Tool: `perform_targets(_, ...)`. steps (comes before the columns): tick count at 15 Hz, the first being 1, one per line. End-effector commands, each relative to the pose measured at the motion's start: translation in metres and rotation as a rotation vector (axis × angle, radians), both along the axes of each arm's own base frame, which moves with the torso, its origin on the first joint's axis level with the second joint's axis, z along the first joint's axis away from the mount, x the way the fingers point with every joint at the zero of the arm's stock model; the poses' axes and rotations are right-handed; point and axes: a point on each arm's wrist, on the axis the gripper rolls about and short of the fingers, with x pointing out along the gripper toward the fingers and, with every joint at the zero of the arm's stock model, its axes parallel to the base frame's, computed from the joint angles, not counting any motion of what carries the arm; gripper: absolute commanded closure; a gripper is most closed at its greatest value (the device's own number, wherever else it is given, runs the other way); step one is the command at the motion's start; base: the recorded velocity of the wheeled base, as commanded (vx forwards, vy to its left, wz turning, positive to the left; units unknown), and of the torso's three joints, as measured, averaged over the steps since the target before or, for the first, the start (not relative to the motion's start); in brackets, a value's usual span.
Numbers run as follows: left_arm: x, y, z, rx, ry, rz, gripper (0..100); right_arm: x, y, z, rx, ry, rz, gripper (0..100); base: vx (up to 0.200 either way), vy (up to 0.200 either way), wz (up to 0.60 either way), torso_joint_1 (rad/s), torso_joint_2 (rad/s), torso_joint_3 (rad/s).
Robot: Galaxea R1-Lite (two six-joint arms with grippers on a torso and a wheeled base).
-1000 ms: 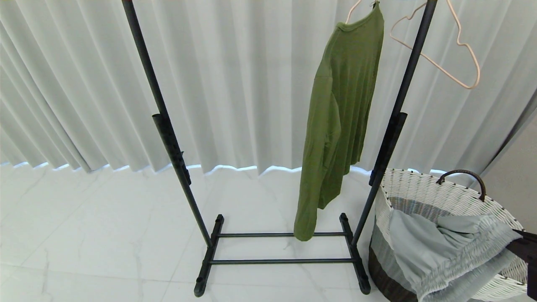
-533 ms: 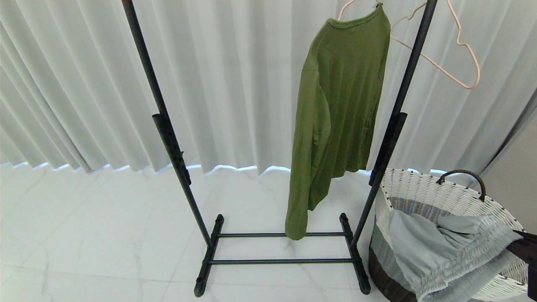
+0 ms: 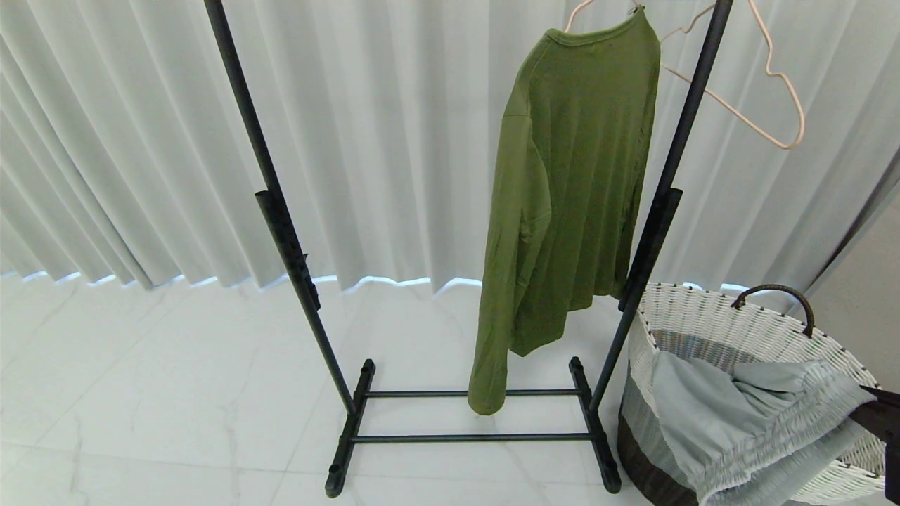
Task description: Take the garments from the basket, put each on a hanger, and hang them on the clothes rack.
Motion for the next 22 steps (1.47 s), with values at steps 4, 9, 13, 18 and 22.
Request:
perform_targets(4,0.000,0.000,0.000,-0.006,-0.005,0.000,0,0.001,0.000,0.002,0.000,-0.006,0.000,100,0.000,0.000,0.00,0.000,0.00,0.000)
perform_targets(9,0.006,-0.001,0.080,-0.040,-0.055,-0.152,0,0.001,0.001,0.018,-0.001,-0.006,0.010,100,0.000,0.000,0.00,0.000,0.00,0.000)
perform_targets(13,0.049,-0.007,0.124,0.055,0.070,-0.312,0,-0.002,-0.001,0.043,-0.011,0.017,0.016,100,0.000,0.000,0.00,0.000,0.00,0.000)
perform_targets(18,0.129,-0.030,0.168,0.052,0.225,-0.414,0,-0.005,0.004,0.075,0.011,0.000,0.103,100,0.000,0.000,0.00,0.000,0.00,0.000)
perform_targets(22,0.184,-0.084,0.173,0.097,0.342,-0.566,0,0.012,0.022,0.108,0.052,-0.046,0.175,100,0.000,0.000,0.00,0.000,0.00,0.000)
